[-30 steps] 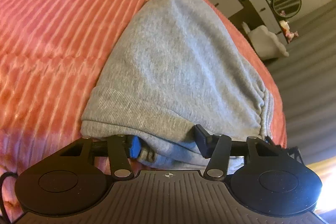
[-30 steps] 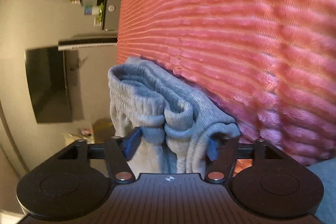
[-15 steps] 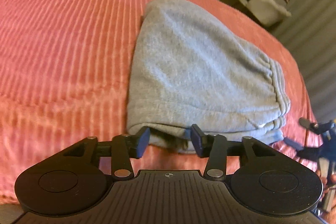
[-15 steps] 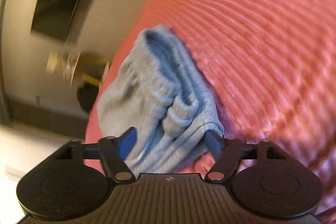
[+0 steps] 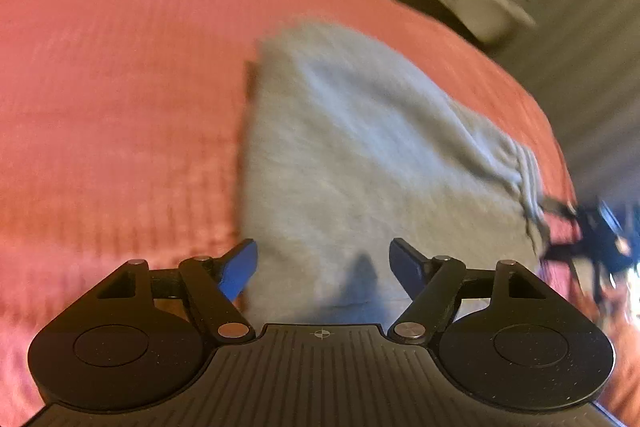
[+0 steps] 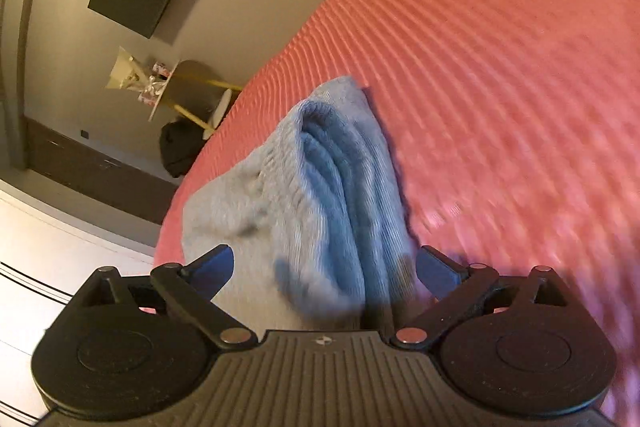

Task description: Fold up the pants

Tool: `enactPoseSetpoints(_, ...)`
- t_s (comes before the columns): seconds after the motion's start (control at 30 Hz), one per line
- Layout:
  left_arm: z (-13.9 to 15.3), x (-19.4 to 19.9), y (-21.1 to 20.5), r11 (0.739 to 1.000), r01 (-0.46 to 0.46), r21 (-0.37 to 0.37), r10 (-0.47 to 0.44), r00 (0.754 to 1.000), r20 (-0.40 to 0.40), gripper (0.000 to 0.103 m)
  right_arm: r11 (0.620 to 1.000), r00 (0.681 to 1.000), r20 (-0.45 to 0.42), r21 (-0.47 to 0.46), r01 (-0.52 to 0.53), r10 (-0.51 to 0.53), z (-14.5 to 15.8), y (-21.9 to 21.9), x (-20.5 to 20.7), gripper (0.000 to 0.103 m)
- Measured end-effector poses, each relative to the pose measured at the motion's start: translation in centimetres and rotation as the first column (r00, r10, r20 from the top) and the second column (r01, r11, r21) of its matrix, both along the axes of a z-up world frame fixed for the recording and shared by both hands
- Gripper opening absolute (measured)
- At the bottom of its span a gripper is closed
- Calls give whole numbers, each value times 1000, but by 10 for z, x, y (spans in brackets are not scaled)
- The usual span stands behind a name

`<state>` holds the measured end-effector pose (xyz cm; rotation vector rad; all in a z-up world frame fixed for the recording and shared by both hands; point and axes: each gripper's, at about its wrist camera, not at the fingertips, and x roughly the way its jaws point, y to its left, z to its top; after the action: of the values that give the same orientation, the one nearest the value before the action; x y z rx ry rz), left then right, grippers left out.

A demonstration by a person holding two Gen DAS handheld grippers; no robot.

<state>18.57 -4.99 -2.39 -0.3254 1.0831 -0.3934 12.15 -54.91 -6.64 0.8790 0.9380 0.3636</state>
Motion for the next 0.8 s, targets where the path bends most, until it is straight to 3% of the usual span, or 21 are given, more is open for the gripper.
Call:
enactPoseSetpoints(0.1, -9, 22, -15, 989, 78, 125, -80, 997, 17, 81, 999, 998, -53, 38, -30, 32, -16, 5, 20, 98)
enactPoseSetpoints(0.13, -13, 28, -17, 986, 96, 134, -99, 995, 14, 85, 998, 997, -59, 45, -42, 45, -19, 7, 25, 98)
enactPoseSetpoints(0.17, -17, 35, -17, 987, 106, 122, -108, 994, 6, 89, 997, 997, -54, 54, -49, 52, -21, 8, 29, 98)
enactPoseSetpoints(0.3, -28, 56, -10, 995, 103, 17, -102, 995, -20, 89, 995, 998, 3, 79, -68, 68, -21, 16, 43, 98)
enactPoseSetpoints(0.37, -30, 61, -8, 995, 97, -13, -97, 995, -18, 87, 994, 996, 35, 72, -80, 77, -21, 20, 44, 91)
enactPoseSetpoints(0.47, -31, 65, -10, 991, 126, -45, -126, 992, 2, 70, 996, 995, 46, 23, -91, 90, -20, 28, 47, 71)
enactPoseSetpoints(0.5, -31, 66, -9, 988, 138, -70, -139, 990, 1, 66, 995, 993, 55, 9, -102, 102, -19, 30, 47, 69)
enactPoseSetpoints(0.6, -37, 71, -6, 985, 139, -98, -142, 990, -19, 68, 993, 992, 55, 19, -116, 115, -21, 28, 49, 70)
enactPoseSetpoints(0.73, -37, 75, -13, 990, 96, -102, -99, 995, -27, 79, 990, 989, 41, -17, -143, 144, -19, 40, 58, 82)
enactPoseSetpoints(0.8, -39, 71, -16, 992, 65, -108, -68, 997, -22, 77, 994, 993, 22, -7, -113, 113, -18, 44, 62, 86)
